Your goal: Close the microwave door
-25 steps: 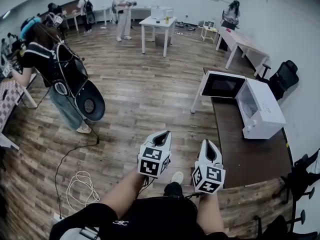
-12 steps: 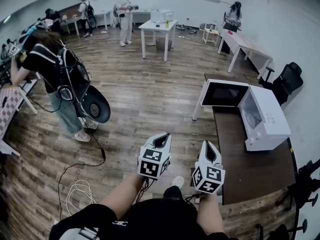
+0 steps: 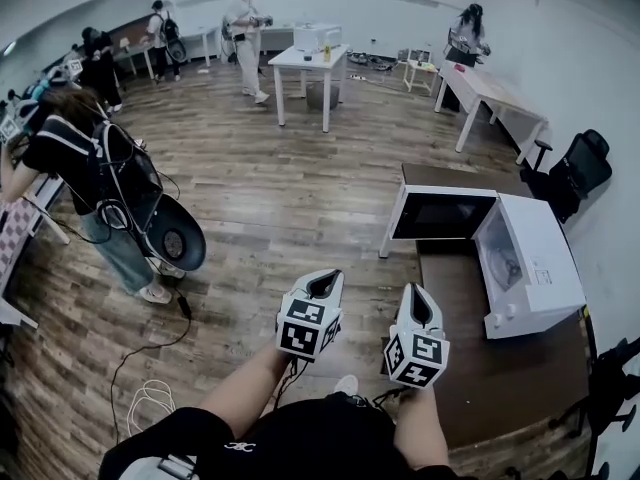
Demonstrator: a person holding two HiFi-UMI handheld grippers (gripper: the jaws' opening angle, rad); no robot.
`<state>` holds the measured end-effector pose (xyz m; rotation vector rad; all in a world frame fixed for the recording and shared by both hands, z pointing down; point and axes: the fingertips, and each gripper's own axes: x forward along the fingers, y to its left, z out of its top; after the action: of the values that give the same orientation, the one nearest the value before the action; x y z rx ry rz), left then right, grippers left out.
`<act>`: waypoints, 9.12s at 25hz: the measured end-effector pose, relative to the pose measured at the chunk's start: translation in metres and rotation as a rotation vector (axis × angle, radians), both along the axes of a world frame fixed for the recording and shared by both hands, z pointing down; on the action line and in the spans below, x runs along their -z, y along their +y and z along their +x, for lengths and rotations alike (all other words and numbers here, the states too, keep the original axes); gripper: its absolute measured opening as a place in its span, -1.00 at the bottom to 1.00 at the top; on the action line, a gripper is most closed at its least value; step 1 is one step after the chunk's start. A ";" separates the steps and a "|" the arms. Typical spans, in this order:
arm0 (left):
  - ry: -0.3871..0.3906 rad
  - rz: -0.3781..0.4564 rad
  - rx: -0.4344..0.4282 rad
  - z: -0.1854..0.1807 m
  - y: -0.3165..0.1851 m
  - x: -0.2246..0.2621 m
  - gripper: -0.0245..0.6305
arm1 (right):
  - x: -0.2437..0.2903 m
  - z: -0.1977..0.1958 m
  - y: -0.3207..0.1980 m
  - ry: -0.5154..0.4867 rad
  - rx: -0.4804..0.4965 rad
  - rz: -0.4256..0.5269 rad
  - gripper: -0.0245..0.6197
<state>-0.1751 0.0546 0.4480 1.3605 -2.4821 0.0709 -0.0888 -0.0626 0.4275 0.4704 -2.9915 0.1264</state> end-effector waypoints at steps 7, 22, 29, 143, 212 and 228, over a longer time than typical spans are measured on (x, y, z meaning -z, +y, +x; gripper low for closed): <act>0.027 0.004 -0.029 -0.048 -0.072 0.003 -0.90 | 0.006 -0.044 -0.069 0.005 -0.024 -0.003 -0.91; 0.099 -0.011 -0.091 -0.108 -0.158 -0.012 -0.90 | -0.008 -0.093 -0.151 0.049 -0.079 -0.037 -0.91; 0.101 -0.049 -0.153 -0.136 -0.181 -0.027 -0.90 | -0.024 -0.105 -0.172 0.078 -0.140 -0.054 -0.91; -0.151 -0.231 -1.627 0.155 -0.422 -0.120 -0.49 | -0.068 0.209 -0.248 0.109 -1.086 -0.171 -0.91; 0.076 -0.040 -1.127 0.060 -0.389 -0.034 -0.89 | -0.048 0.074 -0.279 0.089 -0.815 -0.109 -0.91; 0.045 -0.044 -1.003 -0.001 -0.358 -0.033 -0.89 | -0.046 0.020 -0.264 0.091 -0.736 -0.112 -0.91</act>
<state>-0.1759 -0.3036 0.4811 2.3807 -1.5128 0.2981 -0.0685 -0.3268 0.4732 1.4790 -2.5493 0.3143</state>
